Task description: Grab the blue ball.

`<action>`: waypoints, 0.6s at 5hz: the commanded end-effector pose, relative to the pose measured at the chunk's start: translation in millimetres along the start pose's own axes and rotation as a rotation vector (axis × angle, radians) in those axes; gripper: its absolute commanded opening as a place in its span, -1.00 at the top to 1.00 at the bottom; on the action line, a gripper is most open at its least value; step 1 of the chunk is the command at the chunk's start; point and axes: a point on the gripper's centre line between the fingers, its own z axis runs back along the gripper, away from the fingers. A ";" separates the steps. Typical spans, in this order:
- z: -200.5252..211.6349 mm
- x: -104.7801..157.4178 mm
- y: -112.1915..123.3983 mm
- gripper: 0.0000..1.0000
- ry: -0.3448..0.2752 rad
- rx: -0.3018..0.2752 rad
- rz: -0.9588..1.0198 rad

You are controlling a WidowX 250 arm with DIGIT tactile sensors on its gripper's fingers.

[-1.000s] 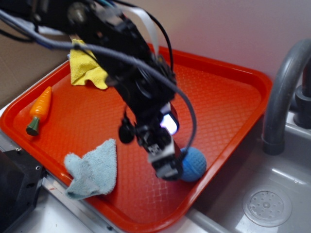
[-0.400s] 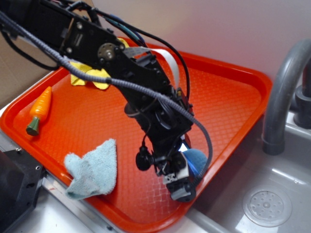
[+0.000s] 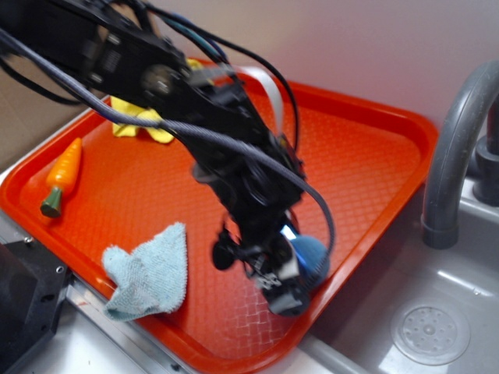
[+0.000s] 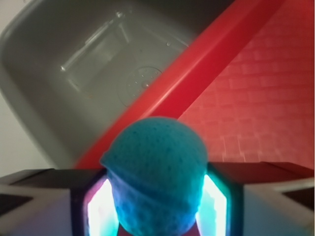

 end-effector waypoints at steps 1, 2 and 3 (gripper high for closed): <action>124.1 4.3 37.9 1.00 -0.011 0.204 0.294; 166.7 -7.9 76.4 1.00 0.044 0.271 0.456; 204.9 -17.0 107.9 1.00 0.116 0.316 0.566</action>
